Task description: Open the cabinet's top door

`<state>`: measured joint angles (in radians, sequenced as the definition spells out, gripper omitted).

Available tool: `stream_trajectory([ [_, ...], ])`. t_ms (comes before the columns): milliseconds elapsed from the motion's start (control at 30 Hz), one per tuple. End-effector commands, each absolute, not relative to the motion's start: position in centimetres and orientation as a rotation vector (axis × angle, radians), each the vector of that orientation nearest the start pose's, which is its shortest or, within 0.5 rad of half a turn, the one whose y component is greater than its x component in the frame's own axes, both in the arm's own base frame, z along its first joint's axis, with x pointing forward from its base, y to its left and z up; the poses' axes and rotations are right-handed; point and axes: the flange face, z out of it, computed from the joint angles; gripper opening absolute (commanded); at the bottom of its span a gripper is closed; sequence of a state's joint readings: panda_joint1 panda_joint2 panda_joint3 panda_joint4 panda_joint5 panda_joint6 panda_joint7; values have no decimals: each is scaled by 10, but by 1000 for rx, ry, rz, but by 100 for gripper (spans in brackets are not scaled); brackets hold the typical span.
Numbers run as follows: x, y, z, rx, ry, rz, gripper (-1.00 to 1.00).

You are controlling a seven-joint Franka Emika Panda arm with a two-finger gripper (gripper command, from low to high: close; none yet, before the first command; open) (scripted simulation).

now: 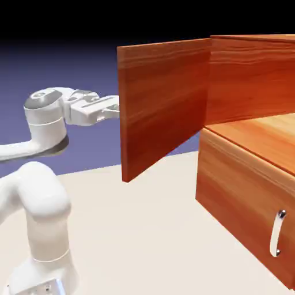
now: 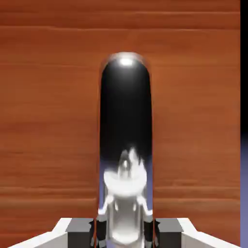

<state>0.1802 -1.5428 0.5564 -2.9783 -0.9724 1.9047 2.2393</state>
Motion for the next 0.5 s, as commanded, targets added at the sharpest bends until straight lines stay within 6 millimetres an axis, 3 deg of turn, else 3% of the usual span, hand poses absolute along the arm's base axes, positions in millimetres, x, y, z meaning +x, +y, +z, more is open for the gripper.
stream_trajectory([
  [0,163,97,534,-1473,1802,-2316,-100],
  [467,141,245,534,-1283,2153,-2430,-100],
])
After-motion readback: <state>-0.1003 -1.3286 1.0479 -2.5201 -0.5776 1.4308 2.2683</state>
